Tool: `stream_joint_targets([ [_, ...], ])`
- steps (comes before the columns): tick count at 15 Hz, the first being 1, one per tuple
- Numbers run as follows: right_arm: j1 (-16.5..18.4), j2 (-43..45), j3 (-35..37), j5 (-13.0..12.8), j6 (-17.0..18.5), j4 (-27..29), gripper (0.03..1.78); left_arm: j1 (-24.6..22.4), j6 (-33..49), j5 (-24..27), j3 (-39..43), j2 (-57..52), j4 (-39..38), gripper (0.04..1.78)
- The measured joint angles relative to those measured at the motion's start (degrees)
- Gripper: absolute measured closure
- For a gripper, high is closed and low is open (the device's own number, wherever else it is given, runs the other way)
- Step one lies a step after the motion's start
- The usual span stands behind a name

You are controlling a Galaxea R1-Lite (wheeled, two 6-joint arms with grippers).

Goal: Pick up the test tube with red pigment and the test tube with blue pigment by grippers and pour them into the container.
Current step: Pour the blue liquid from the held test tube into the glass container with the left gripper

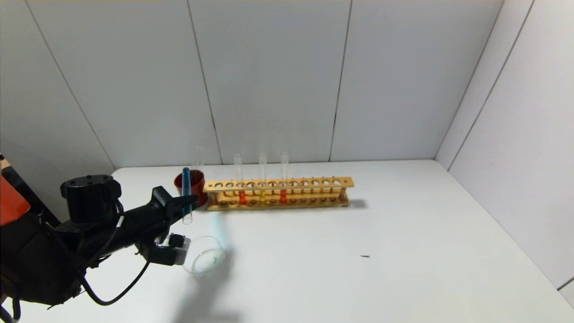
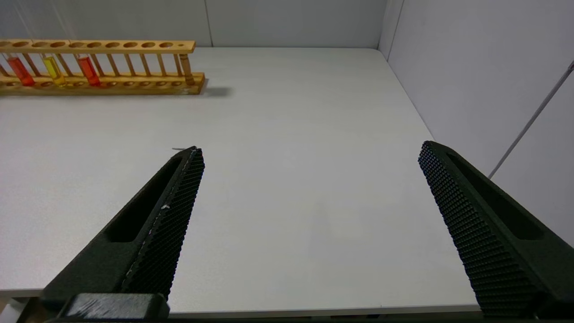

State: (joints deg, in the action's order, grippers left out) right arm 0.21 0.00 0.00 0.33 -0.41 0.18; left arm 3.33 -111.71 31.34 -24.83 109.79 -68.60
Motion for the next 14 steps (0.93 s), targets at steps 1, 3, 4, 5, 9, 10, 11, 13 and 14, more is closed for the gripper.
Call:
stream_joint_targets([
  [1,0.0,0.0,0.0,0.0,0.0,0.0,0.06,0.0,-0.7,0.7,0.0,-0.1,0.7,1.49],
  [3,0.0,0.0,0.0,0.0,0.0,0.0,0.06,-0.1,-2.0,2.6,0.0,-0.2,2.4,1.49],
  [4,0.0,0.0,0.0,0.0,0.0,0.0,0.06,-0.1,-2.7,3.5,-0.1,-0.3,3.1,1.49],
  [5,0.0,0.0,0.0,0.0,0.0,0.0,0.06,-0.1,-3.2,3.8,-0.1,-0.4,3.3,1.49],
  [9,0.0,0.0,0.0,0.0,0.0,0.0,0.06,-0.1,-4.1,4.2,-0.2,-0.7,3.9,1.49],
  [10,0.0,0.0,0.0,0.0,0.0,0.0,0.06,-0.1,-4.2,4.9,-0.6,-0.7,4.0,1.49],
  [11,0.0,0.0,0.0,0.0,0.0,0.0,0.06,-0.1,-4.5,5.6,-1.0,-0.7,4.3,1.49],
  [13,0.0,0.0,0.0,0.0,0.0,0.0,0.06,-0.1,-5.2,6.6,-2.2,-0.6,4.6,1.49],
  [14,0.0,0.0,0.0,0.0,0.0,0.0,0.06,-0.2,-5.6,6.9,-2.6,-0.6,4.8,1.49],
])
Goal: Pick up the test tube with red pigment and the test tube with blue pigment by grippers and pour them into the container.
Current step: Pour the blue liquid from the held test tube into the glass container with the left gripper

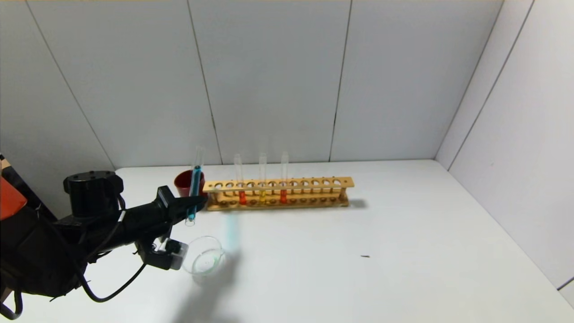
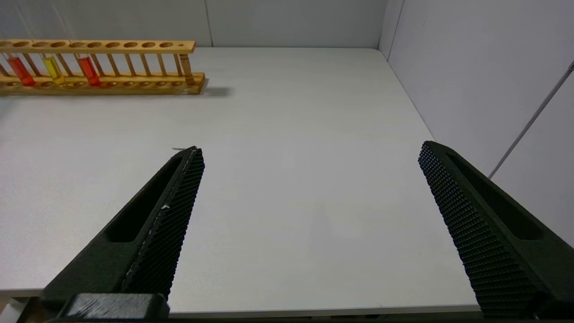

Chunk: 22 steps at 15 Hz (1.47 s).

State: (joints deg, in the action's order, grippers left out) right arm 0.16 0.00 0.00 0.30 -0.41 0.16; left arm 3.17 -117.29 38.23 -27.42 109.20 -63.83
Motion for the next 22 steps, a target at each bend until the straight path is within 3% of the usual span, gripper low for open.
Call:
stream_joint_targets([
  [22,0.0,0.0,0.0,0.0,0.0,0.0,0.06,-0.2,-5.1,3.4,-5.3,0.4,3.7,1.49],
])
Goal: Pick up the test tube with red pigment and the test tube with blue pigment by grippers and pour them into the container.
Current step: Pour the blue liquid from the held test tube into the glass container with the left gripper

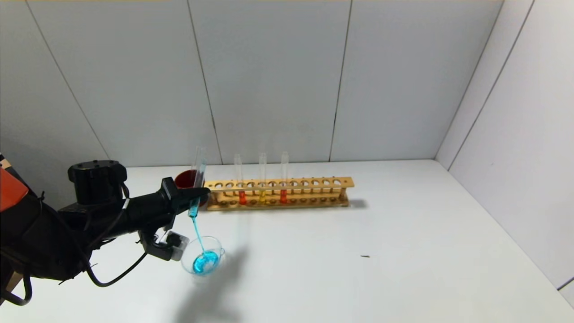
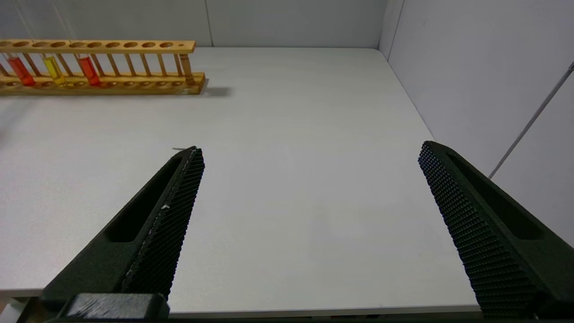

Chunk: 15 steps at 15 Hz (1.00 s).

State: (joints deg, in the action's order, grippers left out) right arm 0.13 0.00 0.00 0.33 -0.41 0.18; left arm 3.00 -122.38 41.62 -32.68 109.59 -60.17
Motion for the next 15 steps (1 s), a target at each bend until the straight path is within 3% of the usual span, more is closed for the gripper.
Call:
stream_joint_targets([
  [15,0.0,0.0,0.0,0.0,0.0,0.0,0.06,-0.1,-3.4,1.3,0.2,-3.3,0.1,1.49],
])
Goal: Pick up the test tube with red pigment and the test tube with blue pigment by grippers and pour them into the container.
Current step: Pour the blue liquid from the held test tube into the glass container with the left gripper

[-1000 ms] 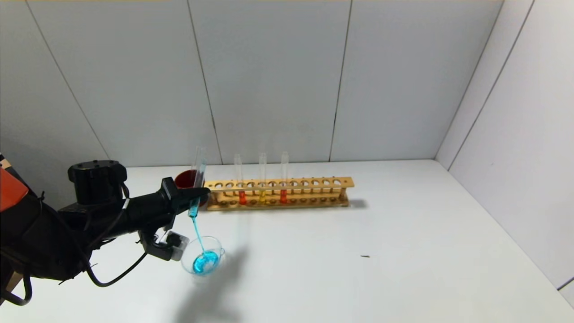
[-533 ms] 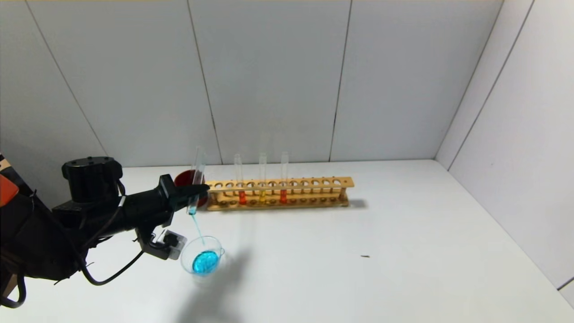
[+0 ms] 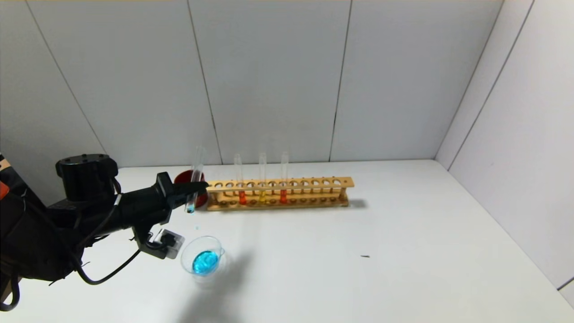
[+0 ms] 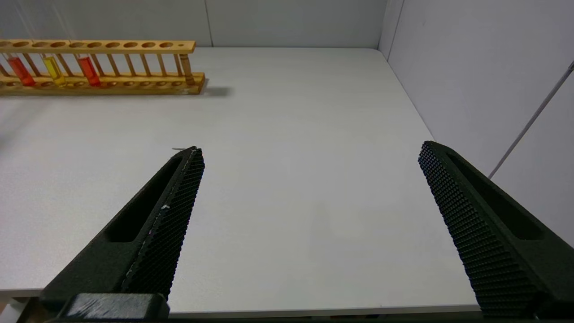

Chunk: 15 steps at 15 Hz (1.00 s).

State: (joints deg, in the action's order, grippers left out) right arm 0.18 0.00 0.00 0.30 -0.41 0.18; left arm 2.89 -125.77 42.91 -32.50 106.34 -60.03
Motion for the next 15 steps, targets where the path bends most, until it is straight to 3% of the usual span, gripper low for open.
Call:
stream_joint_targets([
  [15,0.0,0.0,0.0,0.0,0.0,0.0,0.06,-1.6,-3.2,1.2,-0.1,-2.7,1.7,1.49],
])
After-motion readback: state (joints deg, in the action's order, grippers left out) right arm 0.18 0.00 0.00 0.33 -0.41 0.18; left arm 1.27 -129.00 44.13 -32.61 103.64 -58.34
